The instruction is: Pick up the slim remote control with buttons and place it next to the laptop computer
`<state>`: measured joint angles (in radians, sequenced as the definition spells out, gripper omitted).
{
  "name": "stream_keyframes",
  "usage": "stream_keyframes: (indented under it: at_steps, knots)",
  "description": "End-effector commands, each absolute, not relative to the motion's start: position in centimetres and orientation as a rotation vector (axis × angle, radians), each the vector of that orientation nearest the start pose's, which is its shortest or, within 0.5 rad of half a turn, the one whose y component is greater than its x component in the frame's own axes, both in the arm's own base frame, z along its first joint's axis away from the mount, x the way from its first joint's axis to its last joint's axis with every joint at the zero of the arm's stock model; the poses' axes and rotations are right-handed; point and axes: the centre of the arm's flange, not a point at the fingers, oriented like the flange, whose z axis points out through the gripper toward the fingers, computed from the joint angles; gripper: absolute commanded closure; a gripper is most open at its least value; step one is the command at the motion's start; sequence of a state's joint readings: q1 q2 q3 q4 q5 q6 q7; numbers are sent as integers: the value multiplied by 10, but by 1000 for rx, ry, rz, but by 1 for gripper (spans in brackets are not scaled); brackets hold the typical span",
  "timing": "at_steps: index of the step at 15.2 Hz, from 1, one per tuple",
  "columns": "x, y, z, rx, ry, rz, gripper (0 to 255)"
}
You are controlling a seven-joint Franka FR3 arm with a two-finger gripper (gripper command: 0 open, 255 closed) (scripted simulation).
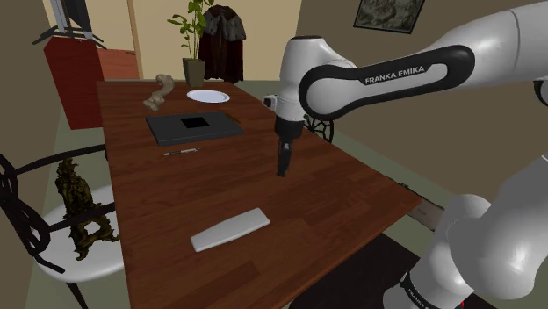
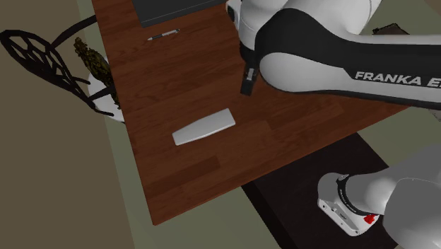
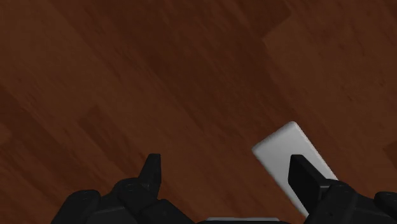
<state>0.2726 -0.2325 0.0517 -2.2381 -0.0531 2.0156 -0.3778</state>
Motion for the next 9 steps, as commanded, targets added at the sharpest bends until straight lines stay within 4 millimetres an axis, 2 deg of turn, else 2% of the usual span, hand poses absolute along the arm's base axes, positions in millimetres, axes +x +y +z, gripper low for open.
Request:
stream_keyframes:
  at_steps: [1,5,9]
  knots:
    - [463,172,452,-2934,-1266,-12,0]
    - [469,216,427,-2801,-1512,-8,0]
    - [467,260,402,-2648,-1744,-4,0]
